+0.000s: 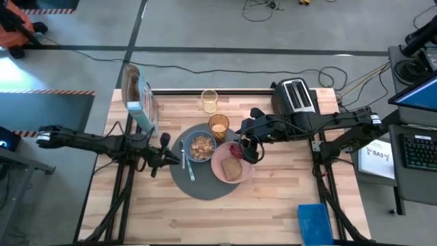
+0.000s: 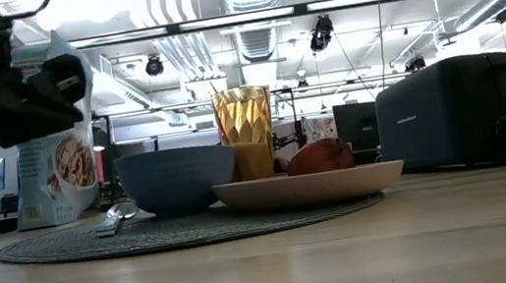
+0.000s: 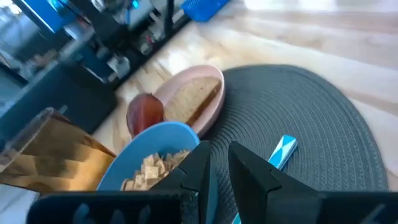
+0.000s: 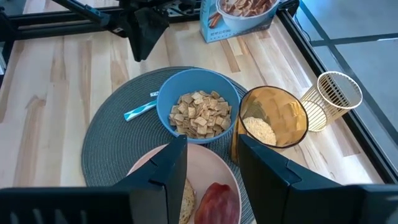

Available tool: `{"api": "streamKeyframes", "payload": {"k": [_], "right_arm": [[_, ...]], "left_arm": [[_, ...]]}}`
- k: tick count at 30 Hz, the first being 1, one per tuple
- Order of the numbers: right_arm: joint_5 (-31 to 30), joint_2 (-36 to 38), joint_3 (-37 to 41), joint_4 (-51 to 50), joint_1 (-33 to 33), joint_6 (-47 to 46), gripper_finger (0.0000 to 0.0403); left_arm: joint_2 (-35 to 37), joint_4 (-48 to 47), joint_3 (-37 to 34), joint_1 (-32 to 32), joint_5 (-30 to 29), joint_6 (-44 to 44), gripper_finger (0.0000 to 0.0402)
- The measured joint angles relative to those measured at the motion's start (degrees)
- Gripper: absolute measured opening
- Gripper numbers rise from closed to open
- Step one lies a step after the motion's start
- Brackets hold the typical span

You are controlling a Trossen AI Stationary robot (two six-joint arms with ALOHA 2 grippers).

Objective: Arrange a breakfast setting
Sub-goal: Return to Home Position

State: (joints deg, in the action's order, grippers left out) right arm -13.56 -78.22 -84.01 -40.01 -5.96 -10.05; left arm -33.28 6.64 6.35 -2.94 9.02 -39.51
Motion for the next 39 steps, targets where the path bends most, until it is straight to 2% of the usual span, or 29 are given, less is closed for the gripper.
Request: {"api": "streamKeyframes", "payload": {"k": [4, 8, 16, 24, 32, 39], "right_arm": [[0.0, 0.0, 0.0, 0.0, 0.0, 0.0, 0.0131], [0.0, 0.0, 0.0, 0.0, 0.0, 0.0, 0.0126], [0.0, 0.0, 0.0, 0.0, 0.0, 0.0, 0.0127], [0.0, 0.0, 0.0, 0.0, 0.0, 0.0, 0.0134], [0.0, 0.0, 0.0, 0.0, 0.0, 0.0, 0.0125], [0.0, 0.0, 0.0, 0.0, 0.0, 0.0, 0.0126]], "left_arm": [[5.7, 4.5, -5.8, 0.0, 0.6, -0.1, 0.0041], [9.6, 1.7, -5.1, 0.0, 1.3, 0.5, 0.0041], [19.7, 0.7, -5.8, 0.0, 0.0, 9.8, 0.0041], [28.5, -0.2, -5.7, 0.0, 0.0, 10.1, 0.0041], [33.2, 0.0, -5.7, 0.0, 0.0, 10.1, 0.0041], [32.9, 0.6, -5.7, 0.0, 0.0, 10.1, 0.0041]]}}
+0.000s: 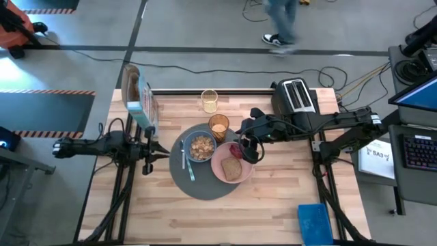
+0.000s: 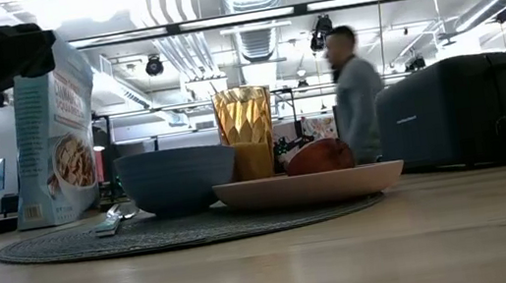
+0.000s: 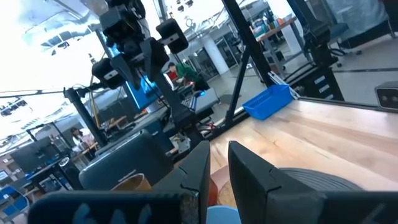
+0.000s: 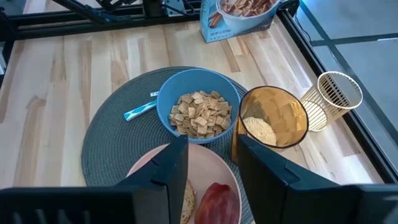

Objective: Arrange a breakfast setting
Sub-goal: Return to Home Position

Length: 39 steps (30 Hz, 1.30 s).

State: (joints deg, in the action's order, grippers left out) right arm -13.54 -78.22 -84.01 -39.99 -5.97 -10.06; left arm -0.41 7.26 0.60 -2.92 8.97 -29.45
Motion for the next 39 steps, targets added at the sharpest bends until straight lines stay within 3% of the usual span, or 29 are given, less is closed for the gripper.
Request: {"api": "streamKeyframes", "payload": {"k": [24, 30, 39], "right_arm": [[0.0, 1.4, 2.8, 0.1, 1.8, 0.0, 0.0126], [0.5, 9.8, 12.3, 0.7, 3.9, 0.0, 0.0132], [0.1, 30.9, 37.3, 17.9, 9.9, -14.6, 0.0123]], "left_arm": [[-1.1, -0.1, 0.0, 0.0, 0.0, 0.0, 0.0041], [-1.1, 0.0, 0.0, 0.0, 0.0, 0.0, 0.0041], [-1.1, -0.1, 0.0, 0.0, 0.0, 0.0, 0.0041]]}}
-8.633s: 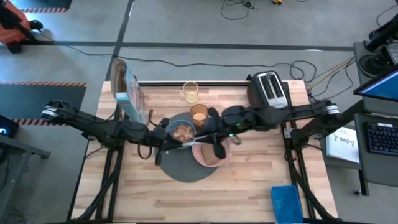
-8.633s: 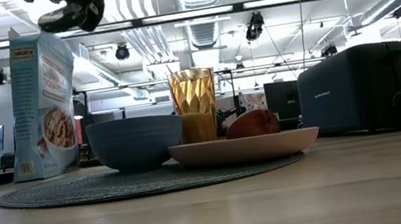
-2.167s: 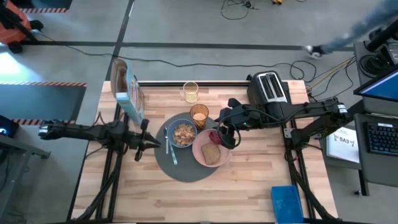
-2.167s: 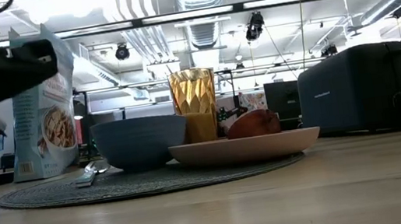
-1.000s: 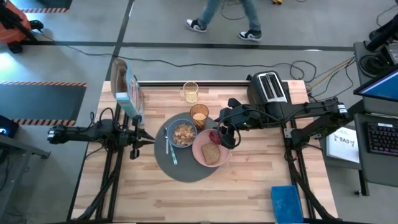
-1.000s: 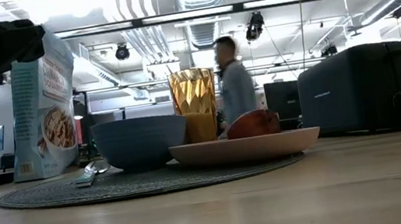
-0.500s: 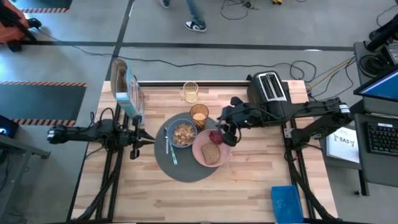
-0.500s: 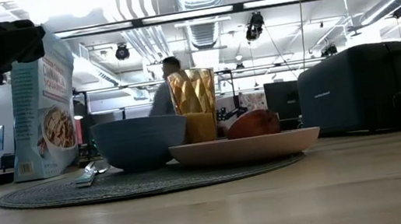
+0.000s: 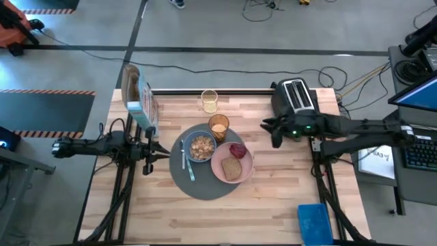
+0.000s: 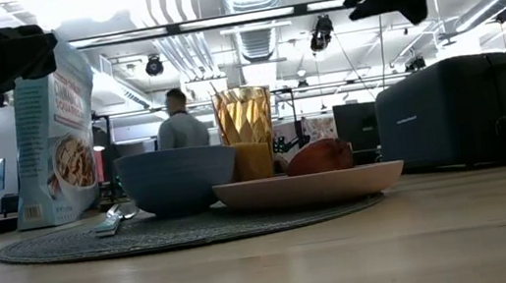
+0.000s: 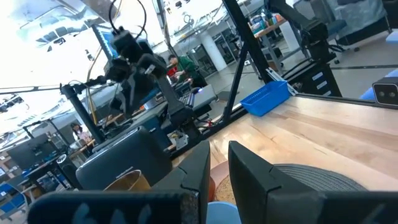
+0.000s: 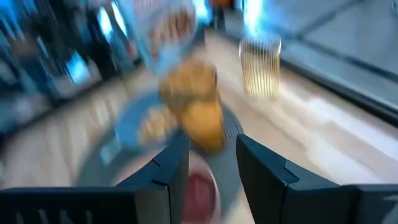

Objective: Arrange a breakfast setting
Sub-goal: Return to Home Position

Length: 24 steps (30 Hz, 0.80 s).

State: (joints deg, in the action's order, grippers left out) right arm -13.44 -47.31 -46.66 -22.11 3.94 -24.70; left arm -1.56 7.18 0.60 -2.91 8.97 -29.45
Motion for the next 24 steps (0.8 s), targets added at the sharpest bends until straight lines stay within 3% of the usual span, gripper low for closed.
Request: {"api": "streamKeyframes", "payload": {"k": [3, 7, 11, 18, 24], "right_arm": [[-0.8, 6.9, 9.9, 14.0, 1.3, 0.2, 0.0121], [0.9, 13.9, 23.3, 34.2, 1.5, 12.6, 0.0121], [2.9, 19.1, 33.5, 47.3, 1.5, 20.5, 0.0121], [3.0, 27.3, 42.2, 52.1, 1.5, 15.9, 0.0121], [3.6, 33.5, 42.7, 51.9, 1.5, 21.5, 0.0121]], "left_arm": [[0.0, 0.0, 0.0, 0.0, 0.0, 0.0, 0.0041], [0.0, 0.0, 0.0, 0.0, 0.0, 0.0, 0.0041], [0.0, 0.0, 0.0, 0.0, 0.0, 0.0, 0.0041], [0.0, 0.0, 0.0, 0.0, 0.0, 0.0, 0.0041], [0.0, 0.0, 0.0, 0.0, 0.0, 0.0, 0.0041]]}}
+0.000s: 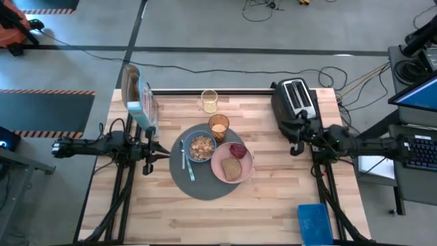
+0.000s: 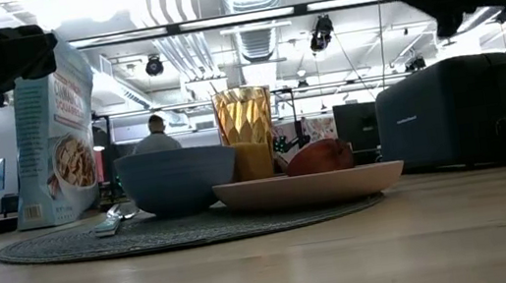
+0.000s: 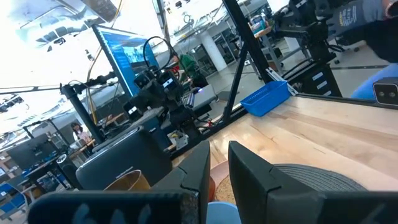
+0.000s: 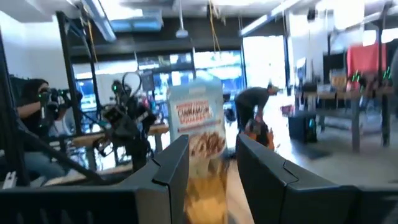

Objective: Arrange a breakfast setting
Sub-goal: Return to Home Position

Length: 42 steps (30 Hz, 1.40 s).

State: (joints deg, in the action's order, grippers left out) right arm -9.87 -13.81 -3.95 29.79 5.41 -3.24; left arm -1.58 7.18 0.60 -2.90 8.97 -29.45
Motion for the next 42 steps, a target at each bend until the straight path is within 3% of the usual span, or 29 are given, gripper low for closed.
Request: {"api": "streamKeyframes", "payload": {"k": [9, 28, 42], "right_arm": [[0.0, 13.8, 0.5, -10.0, 0.0, 2.9, 0.0121], [0.8, 13.7, 1.3, -13.5, 10.2, 0.2, 0.0121], [0.8, 11.0, 1.3, -13.6, 10.4, 0.3, 0.0121]], "left_arm": [[0.0, 0.0, 0.0, 0.0, 0.0, 0.0, 0.0041], [-0.3, 0.0, 0.0, 0.0, 0.0, 0.0, 0.0041], [-0.3, 0.0, 0.0, 0.0, 0.0, 0.0, 0.0041]]}}
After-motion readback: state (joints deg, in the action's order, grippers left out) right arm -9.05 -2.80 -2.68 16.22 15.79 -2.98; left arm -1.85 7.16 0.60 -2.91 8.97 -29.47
